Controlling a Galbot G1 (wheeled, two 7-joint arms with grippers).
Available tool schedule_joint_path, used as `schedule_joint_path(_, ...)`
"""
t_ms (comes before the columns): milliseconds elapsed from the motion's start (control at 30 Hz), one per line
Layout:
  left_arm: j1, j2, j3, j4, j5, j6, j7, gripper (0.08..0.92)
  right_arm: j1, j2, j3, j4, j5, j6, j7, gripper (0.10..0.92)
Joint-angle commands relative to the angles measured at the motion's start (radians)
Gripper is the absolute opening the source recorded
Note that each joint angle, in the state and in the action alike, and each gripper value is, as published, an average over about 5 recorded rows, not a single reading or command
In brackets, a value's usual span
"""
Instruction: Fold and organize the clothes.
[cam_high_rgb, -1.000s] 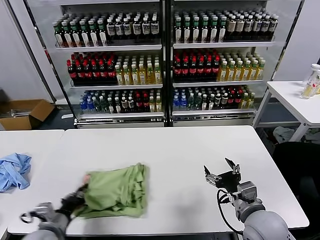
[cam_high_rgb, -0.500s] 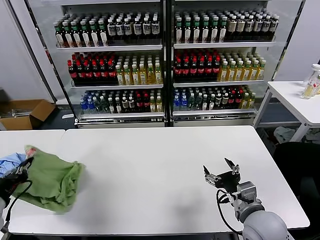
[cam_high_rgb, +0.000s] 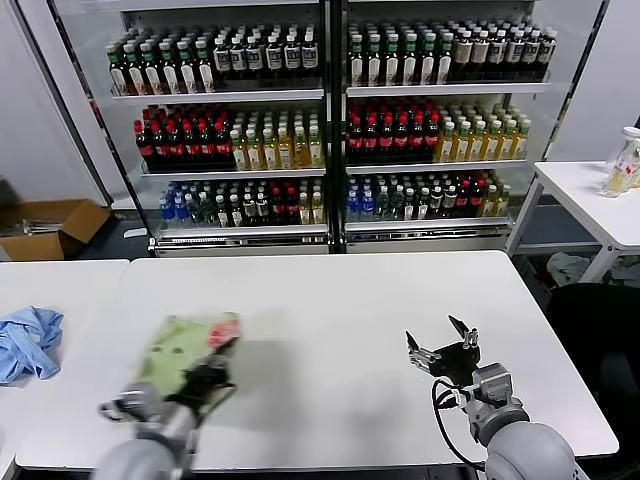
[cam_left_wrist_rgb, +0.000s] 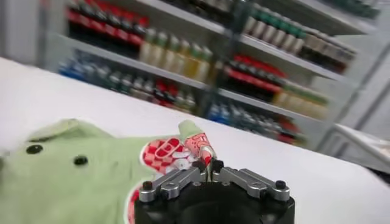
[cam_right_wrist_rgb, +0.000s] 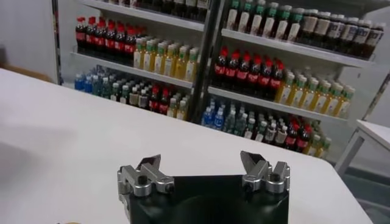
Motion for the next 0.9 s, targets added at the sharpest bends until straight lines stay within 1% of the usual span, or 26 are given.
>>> schedule_joint_path(33, -0.138, -0.206, 0.350, 0.118, 0.173, -0.050, -0.103, 0.102, 0.012, -0.004, -0.002, -0.004, 0.001, 0.000, -0.001, 0.823)
schedule_joint_path(133, -0.157, -0.223, 0.342, 0.119, 0.169, -0.093, -0.116, 0.107, 0.036, -0.005, -0.008, -0.015, 0.005, -0.001, -0.002, 0.823)
schedule_joint_path(200, -0.165, -0.221, 0.333, 0.099, 0.170, -0.113, -0.103, 0.133, 0.060, -0.005, -0.018, -0.027, 0.015, 0.000, -0.005, 0.823)
schedule_joint_path(267, -0.163, -0.202, 0.311, 0.061, 0.174, -0.116, -0.082, 0.177, 0.087, -0.001, -0.035, -0.045, 0.036, 0.000, -0.008, 0.823)
schedule_joint_path(333, -0.148, -0.161, 0.273, 0.012, 0.185, -0.119, -0.050, 0.229, 0.118, 0.011, -0.063, -0.067, 0.069, 0.000, -0.011, 0.823)
schedule_joint_path(467, -0.083, -0.029, 0.128, -0.063, 0.255, -0.152, 0.041, 0.367, 0.199, 0.072, -0.166, -0.120, 0.158, 0.000, -0.005, 0.823)
schedule_joint_path(533, -0.044, 0.037, 0.036, -0.069, 0.284, -0.185, 0.065, 0.428, 0.243, 0.111, -0.238, -0.151, 0.196, 0.000, 0.005, 0.823)
schedule_joint_path(667, 0.020, 0.139, -0.153, -0.041, 0.274, -0.225, 0.072, 0.541, 0.320, 0.192, -0.381, -0.251, 0.227, 0.000, 0.020, 0.823)
schedule_joint_path(767, 0.054, 0.178, -0.258, -0.031, 0.237, -0.231, 0.075, 0.627, 0.348, 0.238, -0.440, -0.326, 0.243, 0.000, 0.030, 0.823)
schedule_joint_path(900, 0.086, 0.184, -0.316, -0.040, 0.214, -0.231, 0.078, 0.731, 0.346, 0.264, -0.471, -0.372, 0.276, 0.000, 0.048, 0.823)
